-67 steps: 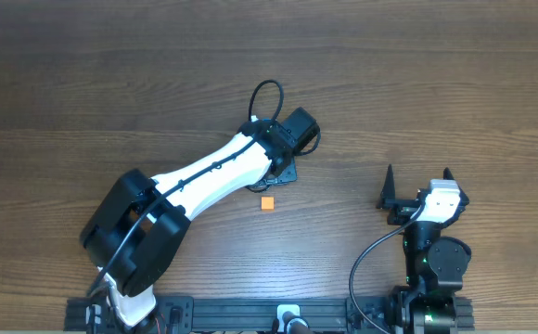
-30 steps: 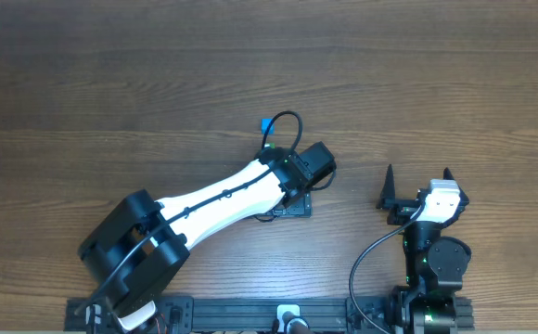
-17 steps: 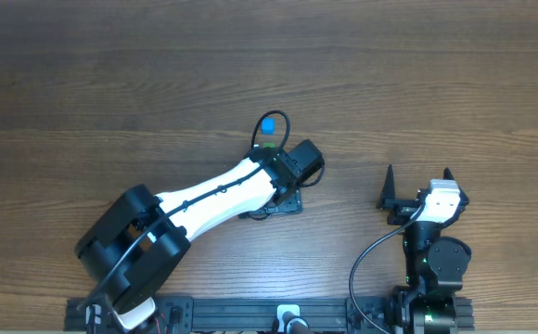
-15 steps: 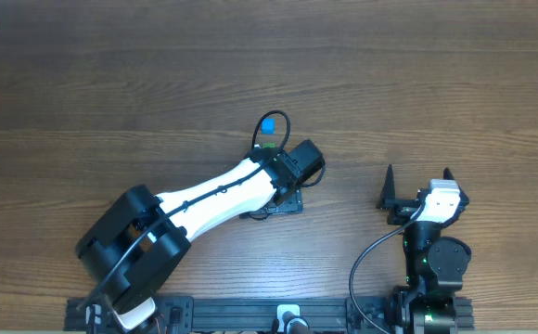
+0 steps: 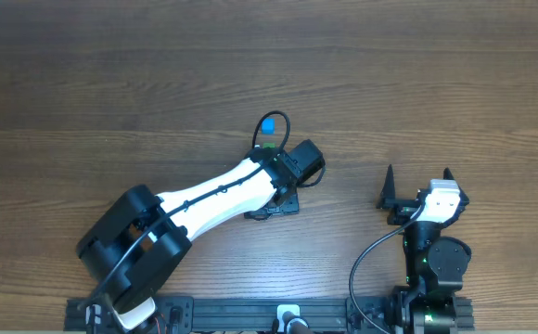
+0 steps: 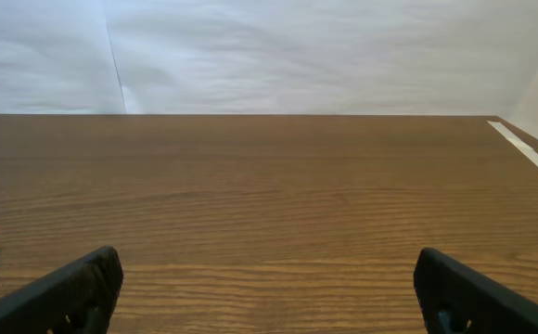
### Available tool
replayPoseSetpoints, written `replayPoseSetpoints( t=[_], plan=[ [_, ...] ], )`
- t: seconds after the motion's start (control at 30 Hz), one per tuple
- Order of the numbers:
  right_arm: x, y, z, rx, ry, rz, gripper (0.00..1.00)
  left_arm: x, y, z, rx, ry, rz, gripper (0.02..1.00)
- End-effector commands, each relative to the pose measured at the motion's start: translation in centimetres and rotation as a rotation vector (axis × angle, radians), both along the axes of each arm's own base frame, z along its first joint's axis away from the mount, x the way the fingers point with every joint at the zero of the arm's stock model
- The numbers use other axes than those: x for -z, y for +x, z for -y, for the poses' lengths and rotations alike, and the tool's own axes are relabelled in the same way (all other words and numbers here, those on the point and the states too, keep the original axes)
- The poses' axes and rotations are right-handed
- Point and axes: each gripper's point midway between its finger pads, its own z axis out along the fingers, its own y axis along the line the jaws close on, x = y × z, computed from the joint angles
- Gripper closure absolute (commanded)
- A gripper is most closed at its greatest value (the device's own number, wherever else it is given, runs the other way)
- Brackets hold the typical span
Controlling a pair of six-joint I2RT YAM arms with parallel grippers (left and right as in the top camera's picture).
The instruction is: Stack Cubes
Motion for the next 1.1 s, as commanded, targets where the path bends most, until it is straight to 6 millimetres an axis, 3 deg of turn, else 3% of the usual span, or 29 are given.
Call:
replayPoseSetpoints(
  t=[0.03,0.37,0.9,1.0,1.1],
  plan=[
    [0.2,0.0,-0.2,-0.011,0.000,-0.003,0.007,1.0,-0.4,-0.5,-0.011,0.021,-0.029,0.446],
    [0.2,0.0,-0.2,-0.011,0.000,-0.003,0.009,1.5,-0.9,-1.1,-0.019,0.039,-0.043,0.566],
    [0.2,0.0,-0.2,-0.011,0.000,-0.003,0.007,1.4,-0.7,-0.9,-0.015,0.037,-0.027,0.875],
    [0.2,0.0,-0.2,-0.011,0.000,-0.003,0.007,0.4,-0.5,-0.6,-0.010,0.011,-0.006,0.921],
    [0.2,0.0,-0.2,-0.011,0.000,-0.003,0.007,-2.0,-0.1,-0.3,-0.010,-0.027,0.032,0.961]
  ],
)
